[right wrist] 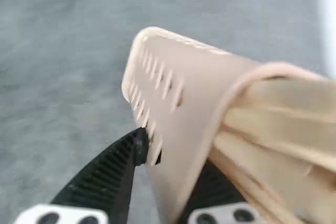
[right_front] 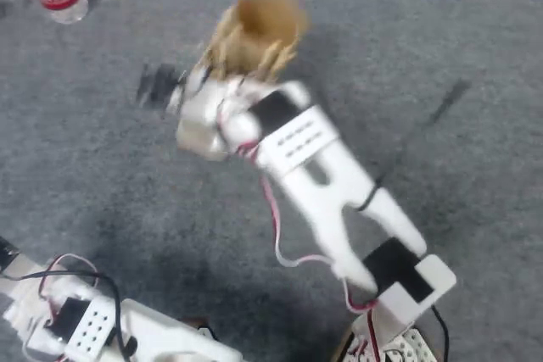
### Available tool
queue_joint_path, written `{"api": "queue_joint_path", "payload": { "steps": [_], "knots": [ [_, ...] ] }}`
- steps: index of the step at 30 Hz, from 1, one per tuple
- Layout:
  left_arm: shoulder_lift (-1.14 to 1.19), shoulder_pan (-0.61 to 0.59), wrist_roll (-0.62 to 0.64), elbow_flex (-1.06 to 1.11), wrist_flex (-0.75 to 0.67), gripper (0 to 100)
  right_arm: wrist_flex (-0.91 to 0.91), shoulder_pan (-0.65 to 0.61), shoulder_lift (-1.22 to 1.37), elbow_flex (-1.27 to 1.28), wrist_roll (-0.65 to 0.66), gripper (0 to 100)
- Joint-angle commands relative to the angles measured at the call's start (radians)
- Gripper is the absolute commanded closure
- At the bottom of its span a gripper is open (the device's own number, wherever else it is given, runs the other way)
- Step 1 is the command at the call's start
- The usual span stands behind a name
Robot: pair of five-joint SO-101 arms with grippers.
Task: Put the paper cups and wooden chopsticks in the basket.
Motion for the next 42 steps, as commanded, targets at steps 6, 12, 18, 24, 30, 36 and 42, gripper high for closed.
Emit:
{"api": "queue_joint_path", "payload": {
  "steps": [6, 12, 18, 24, 30, 36, 42],
  "knots": [
    [-0.009, 0.002, -0.009, -0.005, -0.02, 93, 0.2, 0.148, -0.038, -0.445, -0.158, 99.3],
    [-0.009, 0.002, -0.009, -0.005, -0.02, 93, 0.355, 0.208, -0.025, -0.463, -0.267, 99.3],
    [-0.009, 0.002, -0.009, -0.005, -0.02, 93, 0.449, 0.217, 0.096, -0.463, -0.272, 99.3],
    [-0.009, 0.0, -0.009, -0.005, -0.02, 93, 0.443, 0.203, 0.242, -0.463, -0.319, 99.3],
    [-0.009, 0.0, -0.009, -0.005, -0.02, 93, 0.447, 0.139, 0.321, -0.463, -0.33, 99.3],
    [-0.009, 0.0, -0.009, -0.005, -0.02, 93, 0.438, 0.088, 0.317, -0.48, -0.382, 98.7],
    [-0.009, 0.002, -0.009, -0.005, -0.02, 93, 0.483, 0.084, 0.242, -0.568, -0.379, 74.9]
  ]
}}
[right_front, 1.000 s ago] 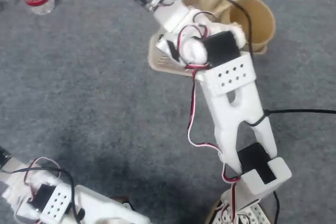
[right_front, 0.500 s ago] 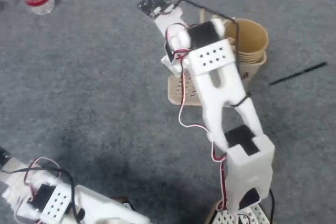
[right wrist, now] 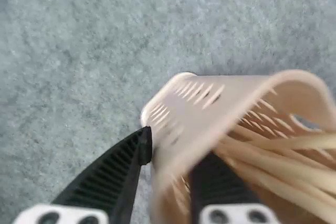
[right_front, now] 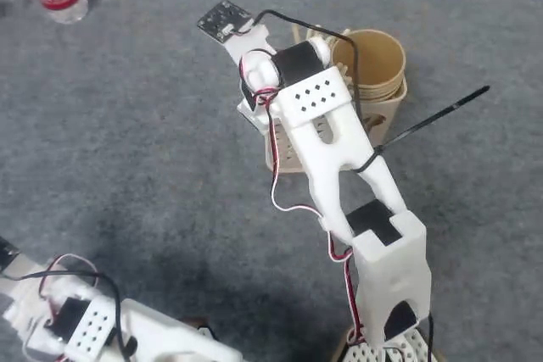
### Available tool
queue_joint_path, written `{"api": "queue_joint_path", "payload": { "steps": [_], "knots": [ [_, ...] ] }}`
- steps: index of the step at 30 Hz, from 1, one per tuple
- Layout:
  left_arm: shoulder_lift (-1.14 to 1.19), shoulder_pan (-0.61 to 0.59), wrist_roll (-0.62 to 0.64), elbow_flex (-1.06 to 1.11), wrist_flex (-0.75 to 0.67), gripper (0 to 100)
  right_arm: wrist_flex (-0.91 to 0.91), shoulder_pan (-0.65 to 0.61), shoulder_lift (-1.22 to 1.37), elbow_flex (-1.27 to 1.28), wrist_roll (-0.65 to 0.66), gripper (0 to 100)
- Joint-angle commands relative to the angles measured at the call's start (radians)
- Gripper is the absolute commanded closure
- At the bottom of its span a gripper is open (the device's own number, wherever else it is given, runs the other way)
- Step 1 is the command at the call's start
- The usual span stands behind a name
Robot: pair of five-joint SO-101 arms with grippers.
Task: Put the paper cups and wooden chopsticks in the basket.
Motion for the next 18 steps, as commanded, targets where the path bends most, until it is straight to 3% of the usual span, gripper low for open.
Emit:
{"api": "queue_joint_path", "payload": {
  "steps": [1, 10, 14, 18],
  "knots": [
    [-0.009, 0.002, -0.009, -0.005, -0.02, 93, 0.025, -0.018, -0.107, -0.106, -0.006, 73.3],
    [-0.009, 0.052, -0.008, -0.008, -0.02, 93, 0.097, -0.041, -0.335, -0.379, 0.112, 80.8],
    [-0.009, 0.181, -0.002, -0.077, -0.02, 93, 0.097, 0.108, -0.501, -0.5, 0.11, 81.0],
    [-0.009, 0.35, 0.06, -0.259, -0.018, 93, 0.105, 0.341, -0.644, -0.511, 0.106, 81.2]
  ]
}}
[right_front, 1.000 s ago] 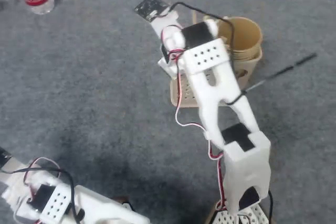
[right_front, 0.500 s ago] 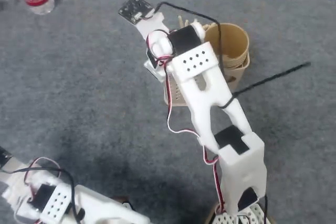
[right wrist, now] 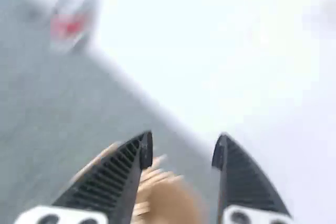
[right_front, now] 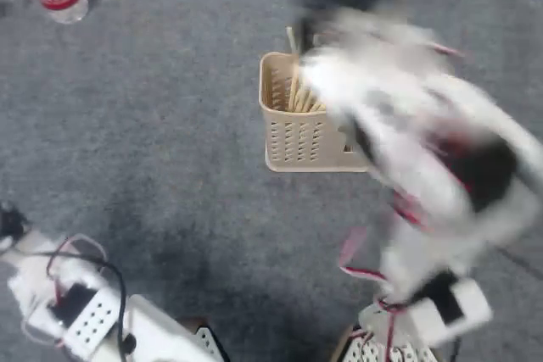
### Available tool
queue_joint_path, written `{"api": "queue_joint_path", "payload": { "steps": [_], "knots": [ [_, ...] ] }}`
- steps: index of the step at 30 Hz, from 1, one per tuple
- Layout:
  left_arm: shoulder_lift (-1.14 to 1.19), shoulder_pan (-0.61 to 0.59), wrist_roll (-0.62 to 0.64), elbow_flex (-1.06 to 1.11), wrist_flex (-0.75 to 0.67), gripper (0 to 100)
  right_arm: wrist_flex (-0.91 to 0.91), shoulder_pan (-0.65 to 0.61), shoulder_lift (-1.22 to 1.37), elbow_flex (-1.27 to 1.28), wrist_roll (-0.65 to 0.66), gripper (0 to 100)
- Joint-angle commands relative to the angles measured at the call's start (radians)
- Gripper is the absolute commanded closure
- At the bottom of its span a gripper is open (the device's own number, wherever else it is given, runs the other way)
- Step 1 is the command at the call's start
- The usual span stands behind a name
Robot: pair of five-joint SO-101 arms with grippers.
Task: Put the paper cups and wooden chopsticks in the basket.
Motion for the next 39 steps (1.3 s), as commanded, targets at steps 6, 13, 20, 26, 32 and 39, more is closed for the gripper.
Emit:
{"api": "queue_joint_path", "payload": {
  "steps": [6, 13, 20, 26, 32, 39],
  "knots": [
    [0.0, 0.568, 0.176, -0.493, 0.173, 93, 0.038, 0.549, -0.275, 0.222, -0.095, 81.2],
    [0.109, 1.03, 0.196, -0.897, 0.371, 93, 0.035, 0.716, -0.357, 0.64, -0.077, 81.2],
    [0.555, 0.99, 0.269, -1.125, 0.47, 93, -0.081, 0.716, -0.357, 1.013, -0.141, 81.2],
    [0.766, 0.939, 0.279, -1.178, 0.453, 93, -0.341, 0.71, -0.367, 1.361, -0.233, 81.2],
    [0.839, 0.832, 0.193, -1.176, 0.48, 93, -0.41, 0.693, -0.371, 1.528, -0.235, 81.3],
    [0.736, 0.822, 0.161, -1.109, 0.554, 94, -0.277, 0.476, -0.489, 1.536, -0.282, 98.1]
  ]
}}
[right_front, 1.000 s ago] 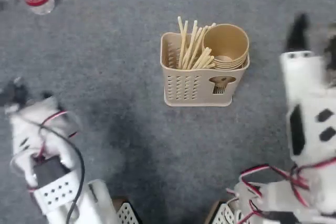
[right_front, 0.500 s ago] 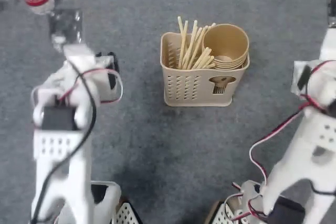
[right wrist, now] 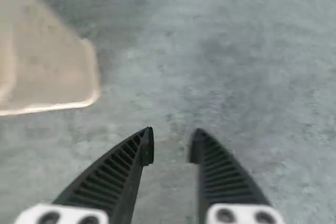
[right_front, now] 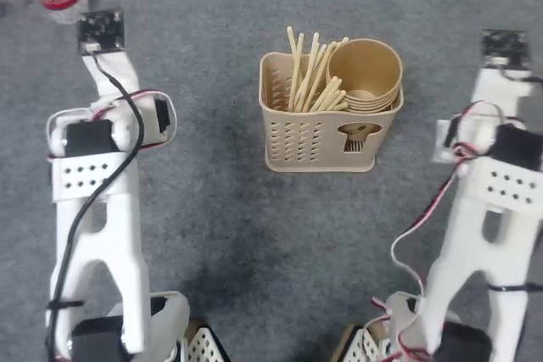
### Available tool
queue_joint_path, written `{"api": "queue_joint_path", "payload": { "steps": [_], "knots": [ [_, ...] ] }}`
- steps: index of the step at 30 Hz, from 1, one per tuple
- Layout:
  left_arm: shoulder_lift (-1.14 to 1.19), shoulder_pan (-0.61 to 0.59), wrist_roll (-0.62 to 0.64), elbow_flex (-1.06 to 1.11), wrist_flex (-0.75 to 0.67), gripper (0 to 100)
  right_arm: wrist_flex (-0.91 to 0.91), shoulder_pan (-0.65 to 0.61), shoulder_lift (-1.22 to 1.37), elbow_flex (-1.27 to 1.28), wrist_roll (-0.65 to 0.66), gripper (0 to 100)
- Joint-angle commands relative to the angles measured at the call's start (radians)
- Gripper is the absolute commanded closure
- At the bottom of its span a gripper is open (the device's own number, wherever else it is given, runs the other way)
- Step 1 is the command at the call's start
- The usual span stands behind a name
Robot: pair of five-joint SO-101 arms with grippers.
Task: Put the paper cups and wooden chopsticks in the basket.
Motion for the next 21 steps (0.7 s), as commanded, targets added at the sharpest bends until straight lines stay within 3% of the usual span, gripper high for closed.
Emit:
{"api": "queue_joint_path", "payload": {
  "steps": [1, 7, 15, 21],
  "knots": [
    [-0.124, -0.005, -0.015, 0.031, 0.017, 96, 0.068, -0.137, -0.128, -0.011, -0.043, 98.1],
    [-0.483, -0.011, -0.121, 0.196, 0.018, 96, 0.147, -0.302, -0.344, -0.009, -0.034, 90.5],
    [-0.881, -0.011, -0.115, 0.611, -0.086, 86, 0.12, -0.298, -0.545, 0.18, -0.032, 92.9],
    [-1.128, -0.005, -0.055, 0.839, -0.097, 85, -0.104, -0.232, -0.811, 0.537, -0.041, 92.9]
  ]
}}
